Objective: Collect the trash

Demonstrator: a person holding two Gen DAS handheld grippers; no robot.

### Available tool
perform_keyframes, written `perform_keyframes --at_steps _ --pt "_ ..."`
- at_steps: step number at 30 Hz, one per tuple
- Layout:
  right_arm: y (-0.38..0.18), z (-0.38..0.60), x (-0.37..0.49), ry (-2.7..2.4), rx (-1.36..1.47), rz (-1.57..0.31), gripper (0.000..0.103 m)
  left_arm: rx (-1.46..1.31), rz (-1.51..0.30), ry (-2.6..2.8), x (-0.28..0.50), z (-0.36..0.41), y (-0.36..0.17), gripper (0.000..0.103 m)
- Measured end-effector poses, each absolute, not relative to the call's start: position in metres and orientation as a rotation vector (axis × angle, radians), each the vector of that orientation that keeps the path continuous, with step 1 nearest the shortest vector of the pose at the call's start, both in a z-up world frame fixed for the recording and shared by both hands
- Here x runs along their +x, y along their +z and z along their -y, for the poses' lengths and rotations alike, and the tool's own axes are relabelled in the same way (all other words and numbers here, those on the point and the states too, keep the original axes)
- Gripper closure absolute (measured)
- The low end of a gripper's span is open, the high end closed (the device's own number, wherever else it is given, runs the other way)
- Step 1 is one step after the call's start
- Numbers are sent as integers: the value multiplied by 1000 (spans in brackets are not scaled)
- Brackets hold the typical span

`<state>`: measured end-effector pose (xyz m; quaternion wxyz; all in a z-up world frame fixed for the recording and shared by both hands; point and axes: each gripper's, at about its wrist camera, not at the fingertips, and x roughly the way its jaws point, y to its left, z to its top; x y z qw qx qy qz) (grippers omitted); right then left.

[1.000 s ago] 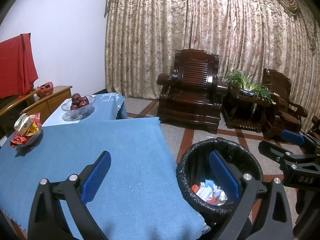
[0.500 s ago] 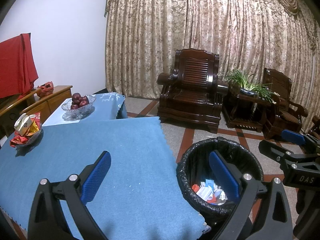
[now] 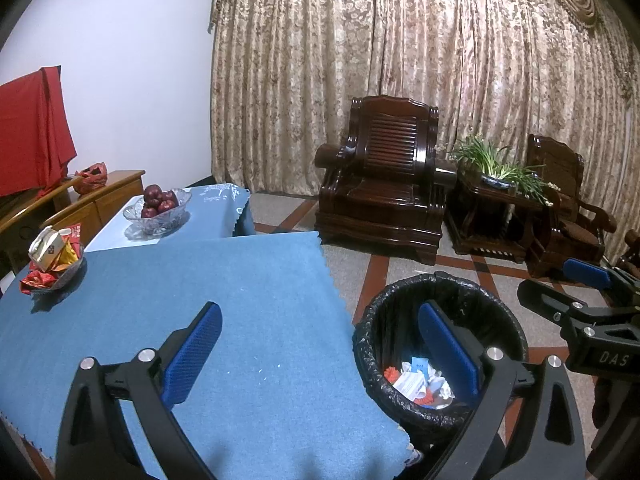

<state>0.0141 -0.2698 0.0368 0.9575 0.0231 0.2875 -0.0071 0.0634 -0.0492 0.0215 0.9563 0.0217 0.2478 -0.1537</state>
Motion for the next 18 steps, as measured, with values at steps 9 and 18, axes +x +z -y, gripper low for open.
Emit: perform_keyframes --at_steps 9,18 --pt "37 270 14 -14 46 -583 5 44 -503 -312 63 50 23 6" --pt "37 271 14 -14 45 -584 5 45 -505 -312 63 50 24 6"
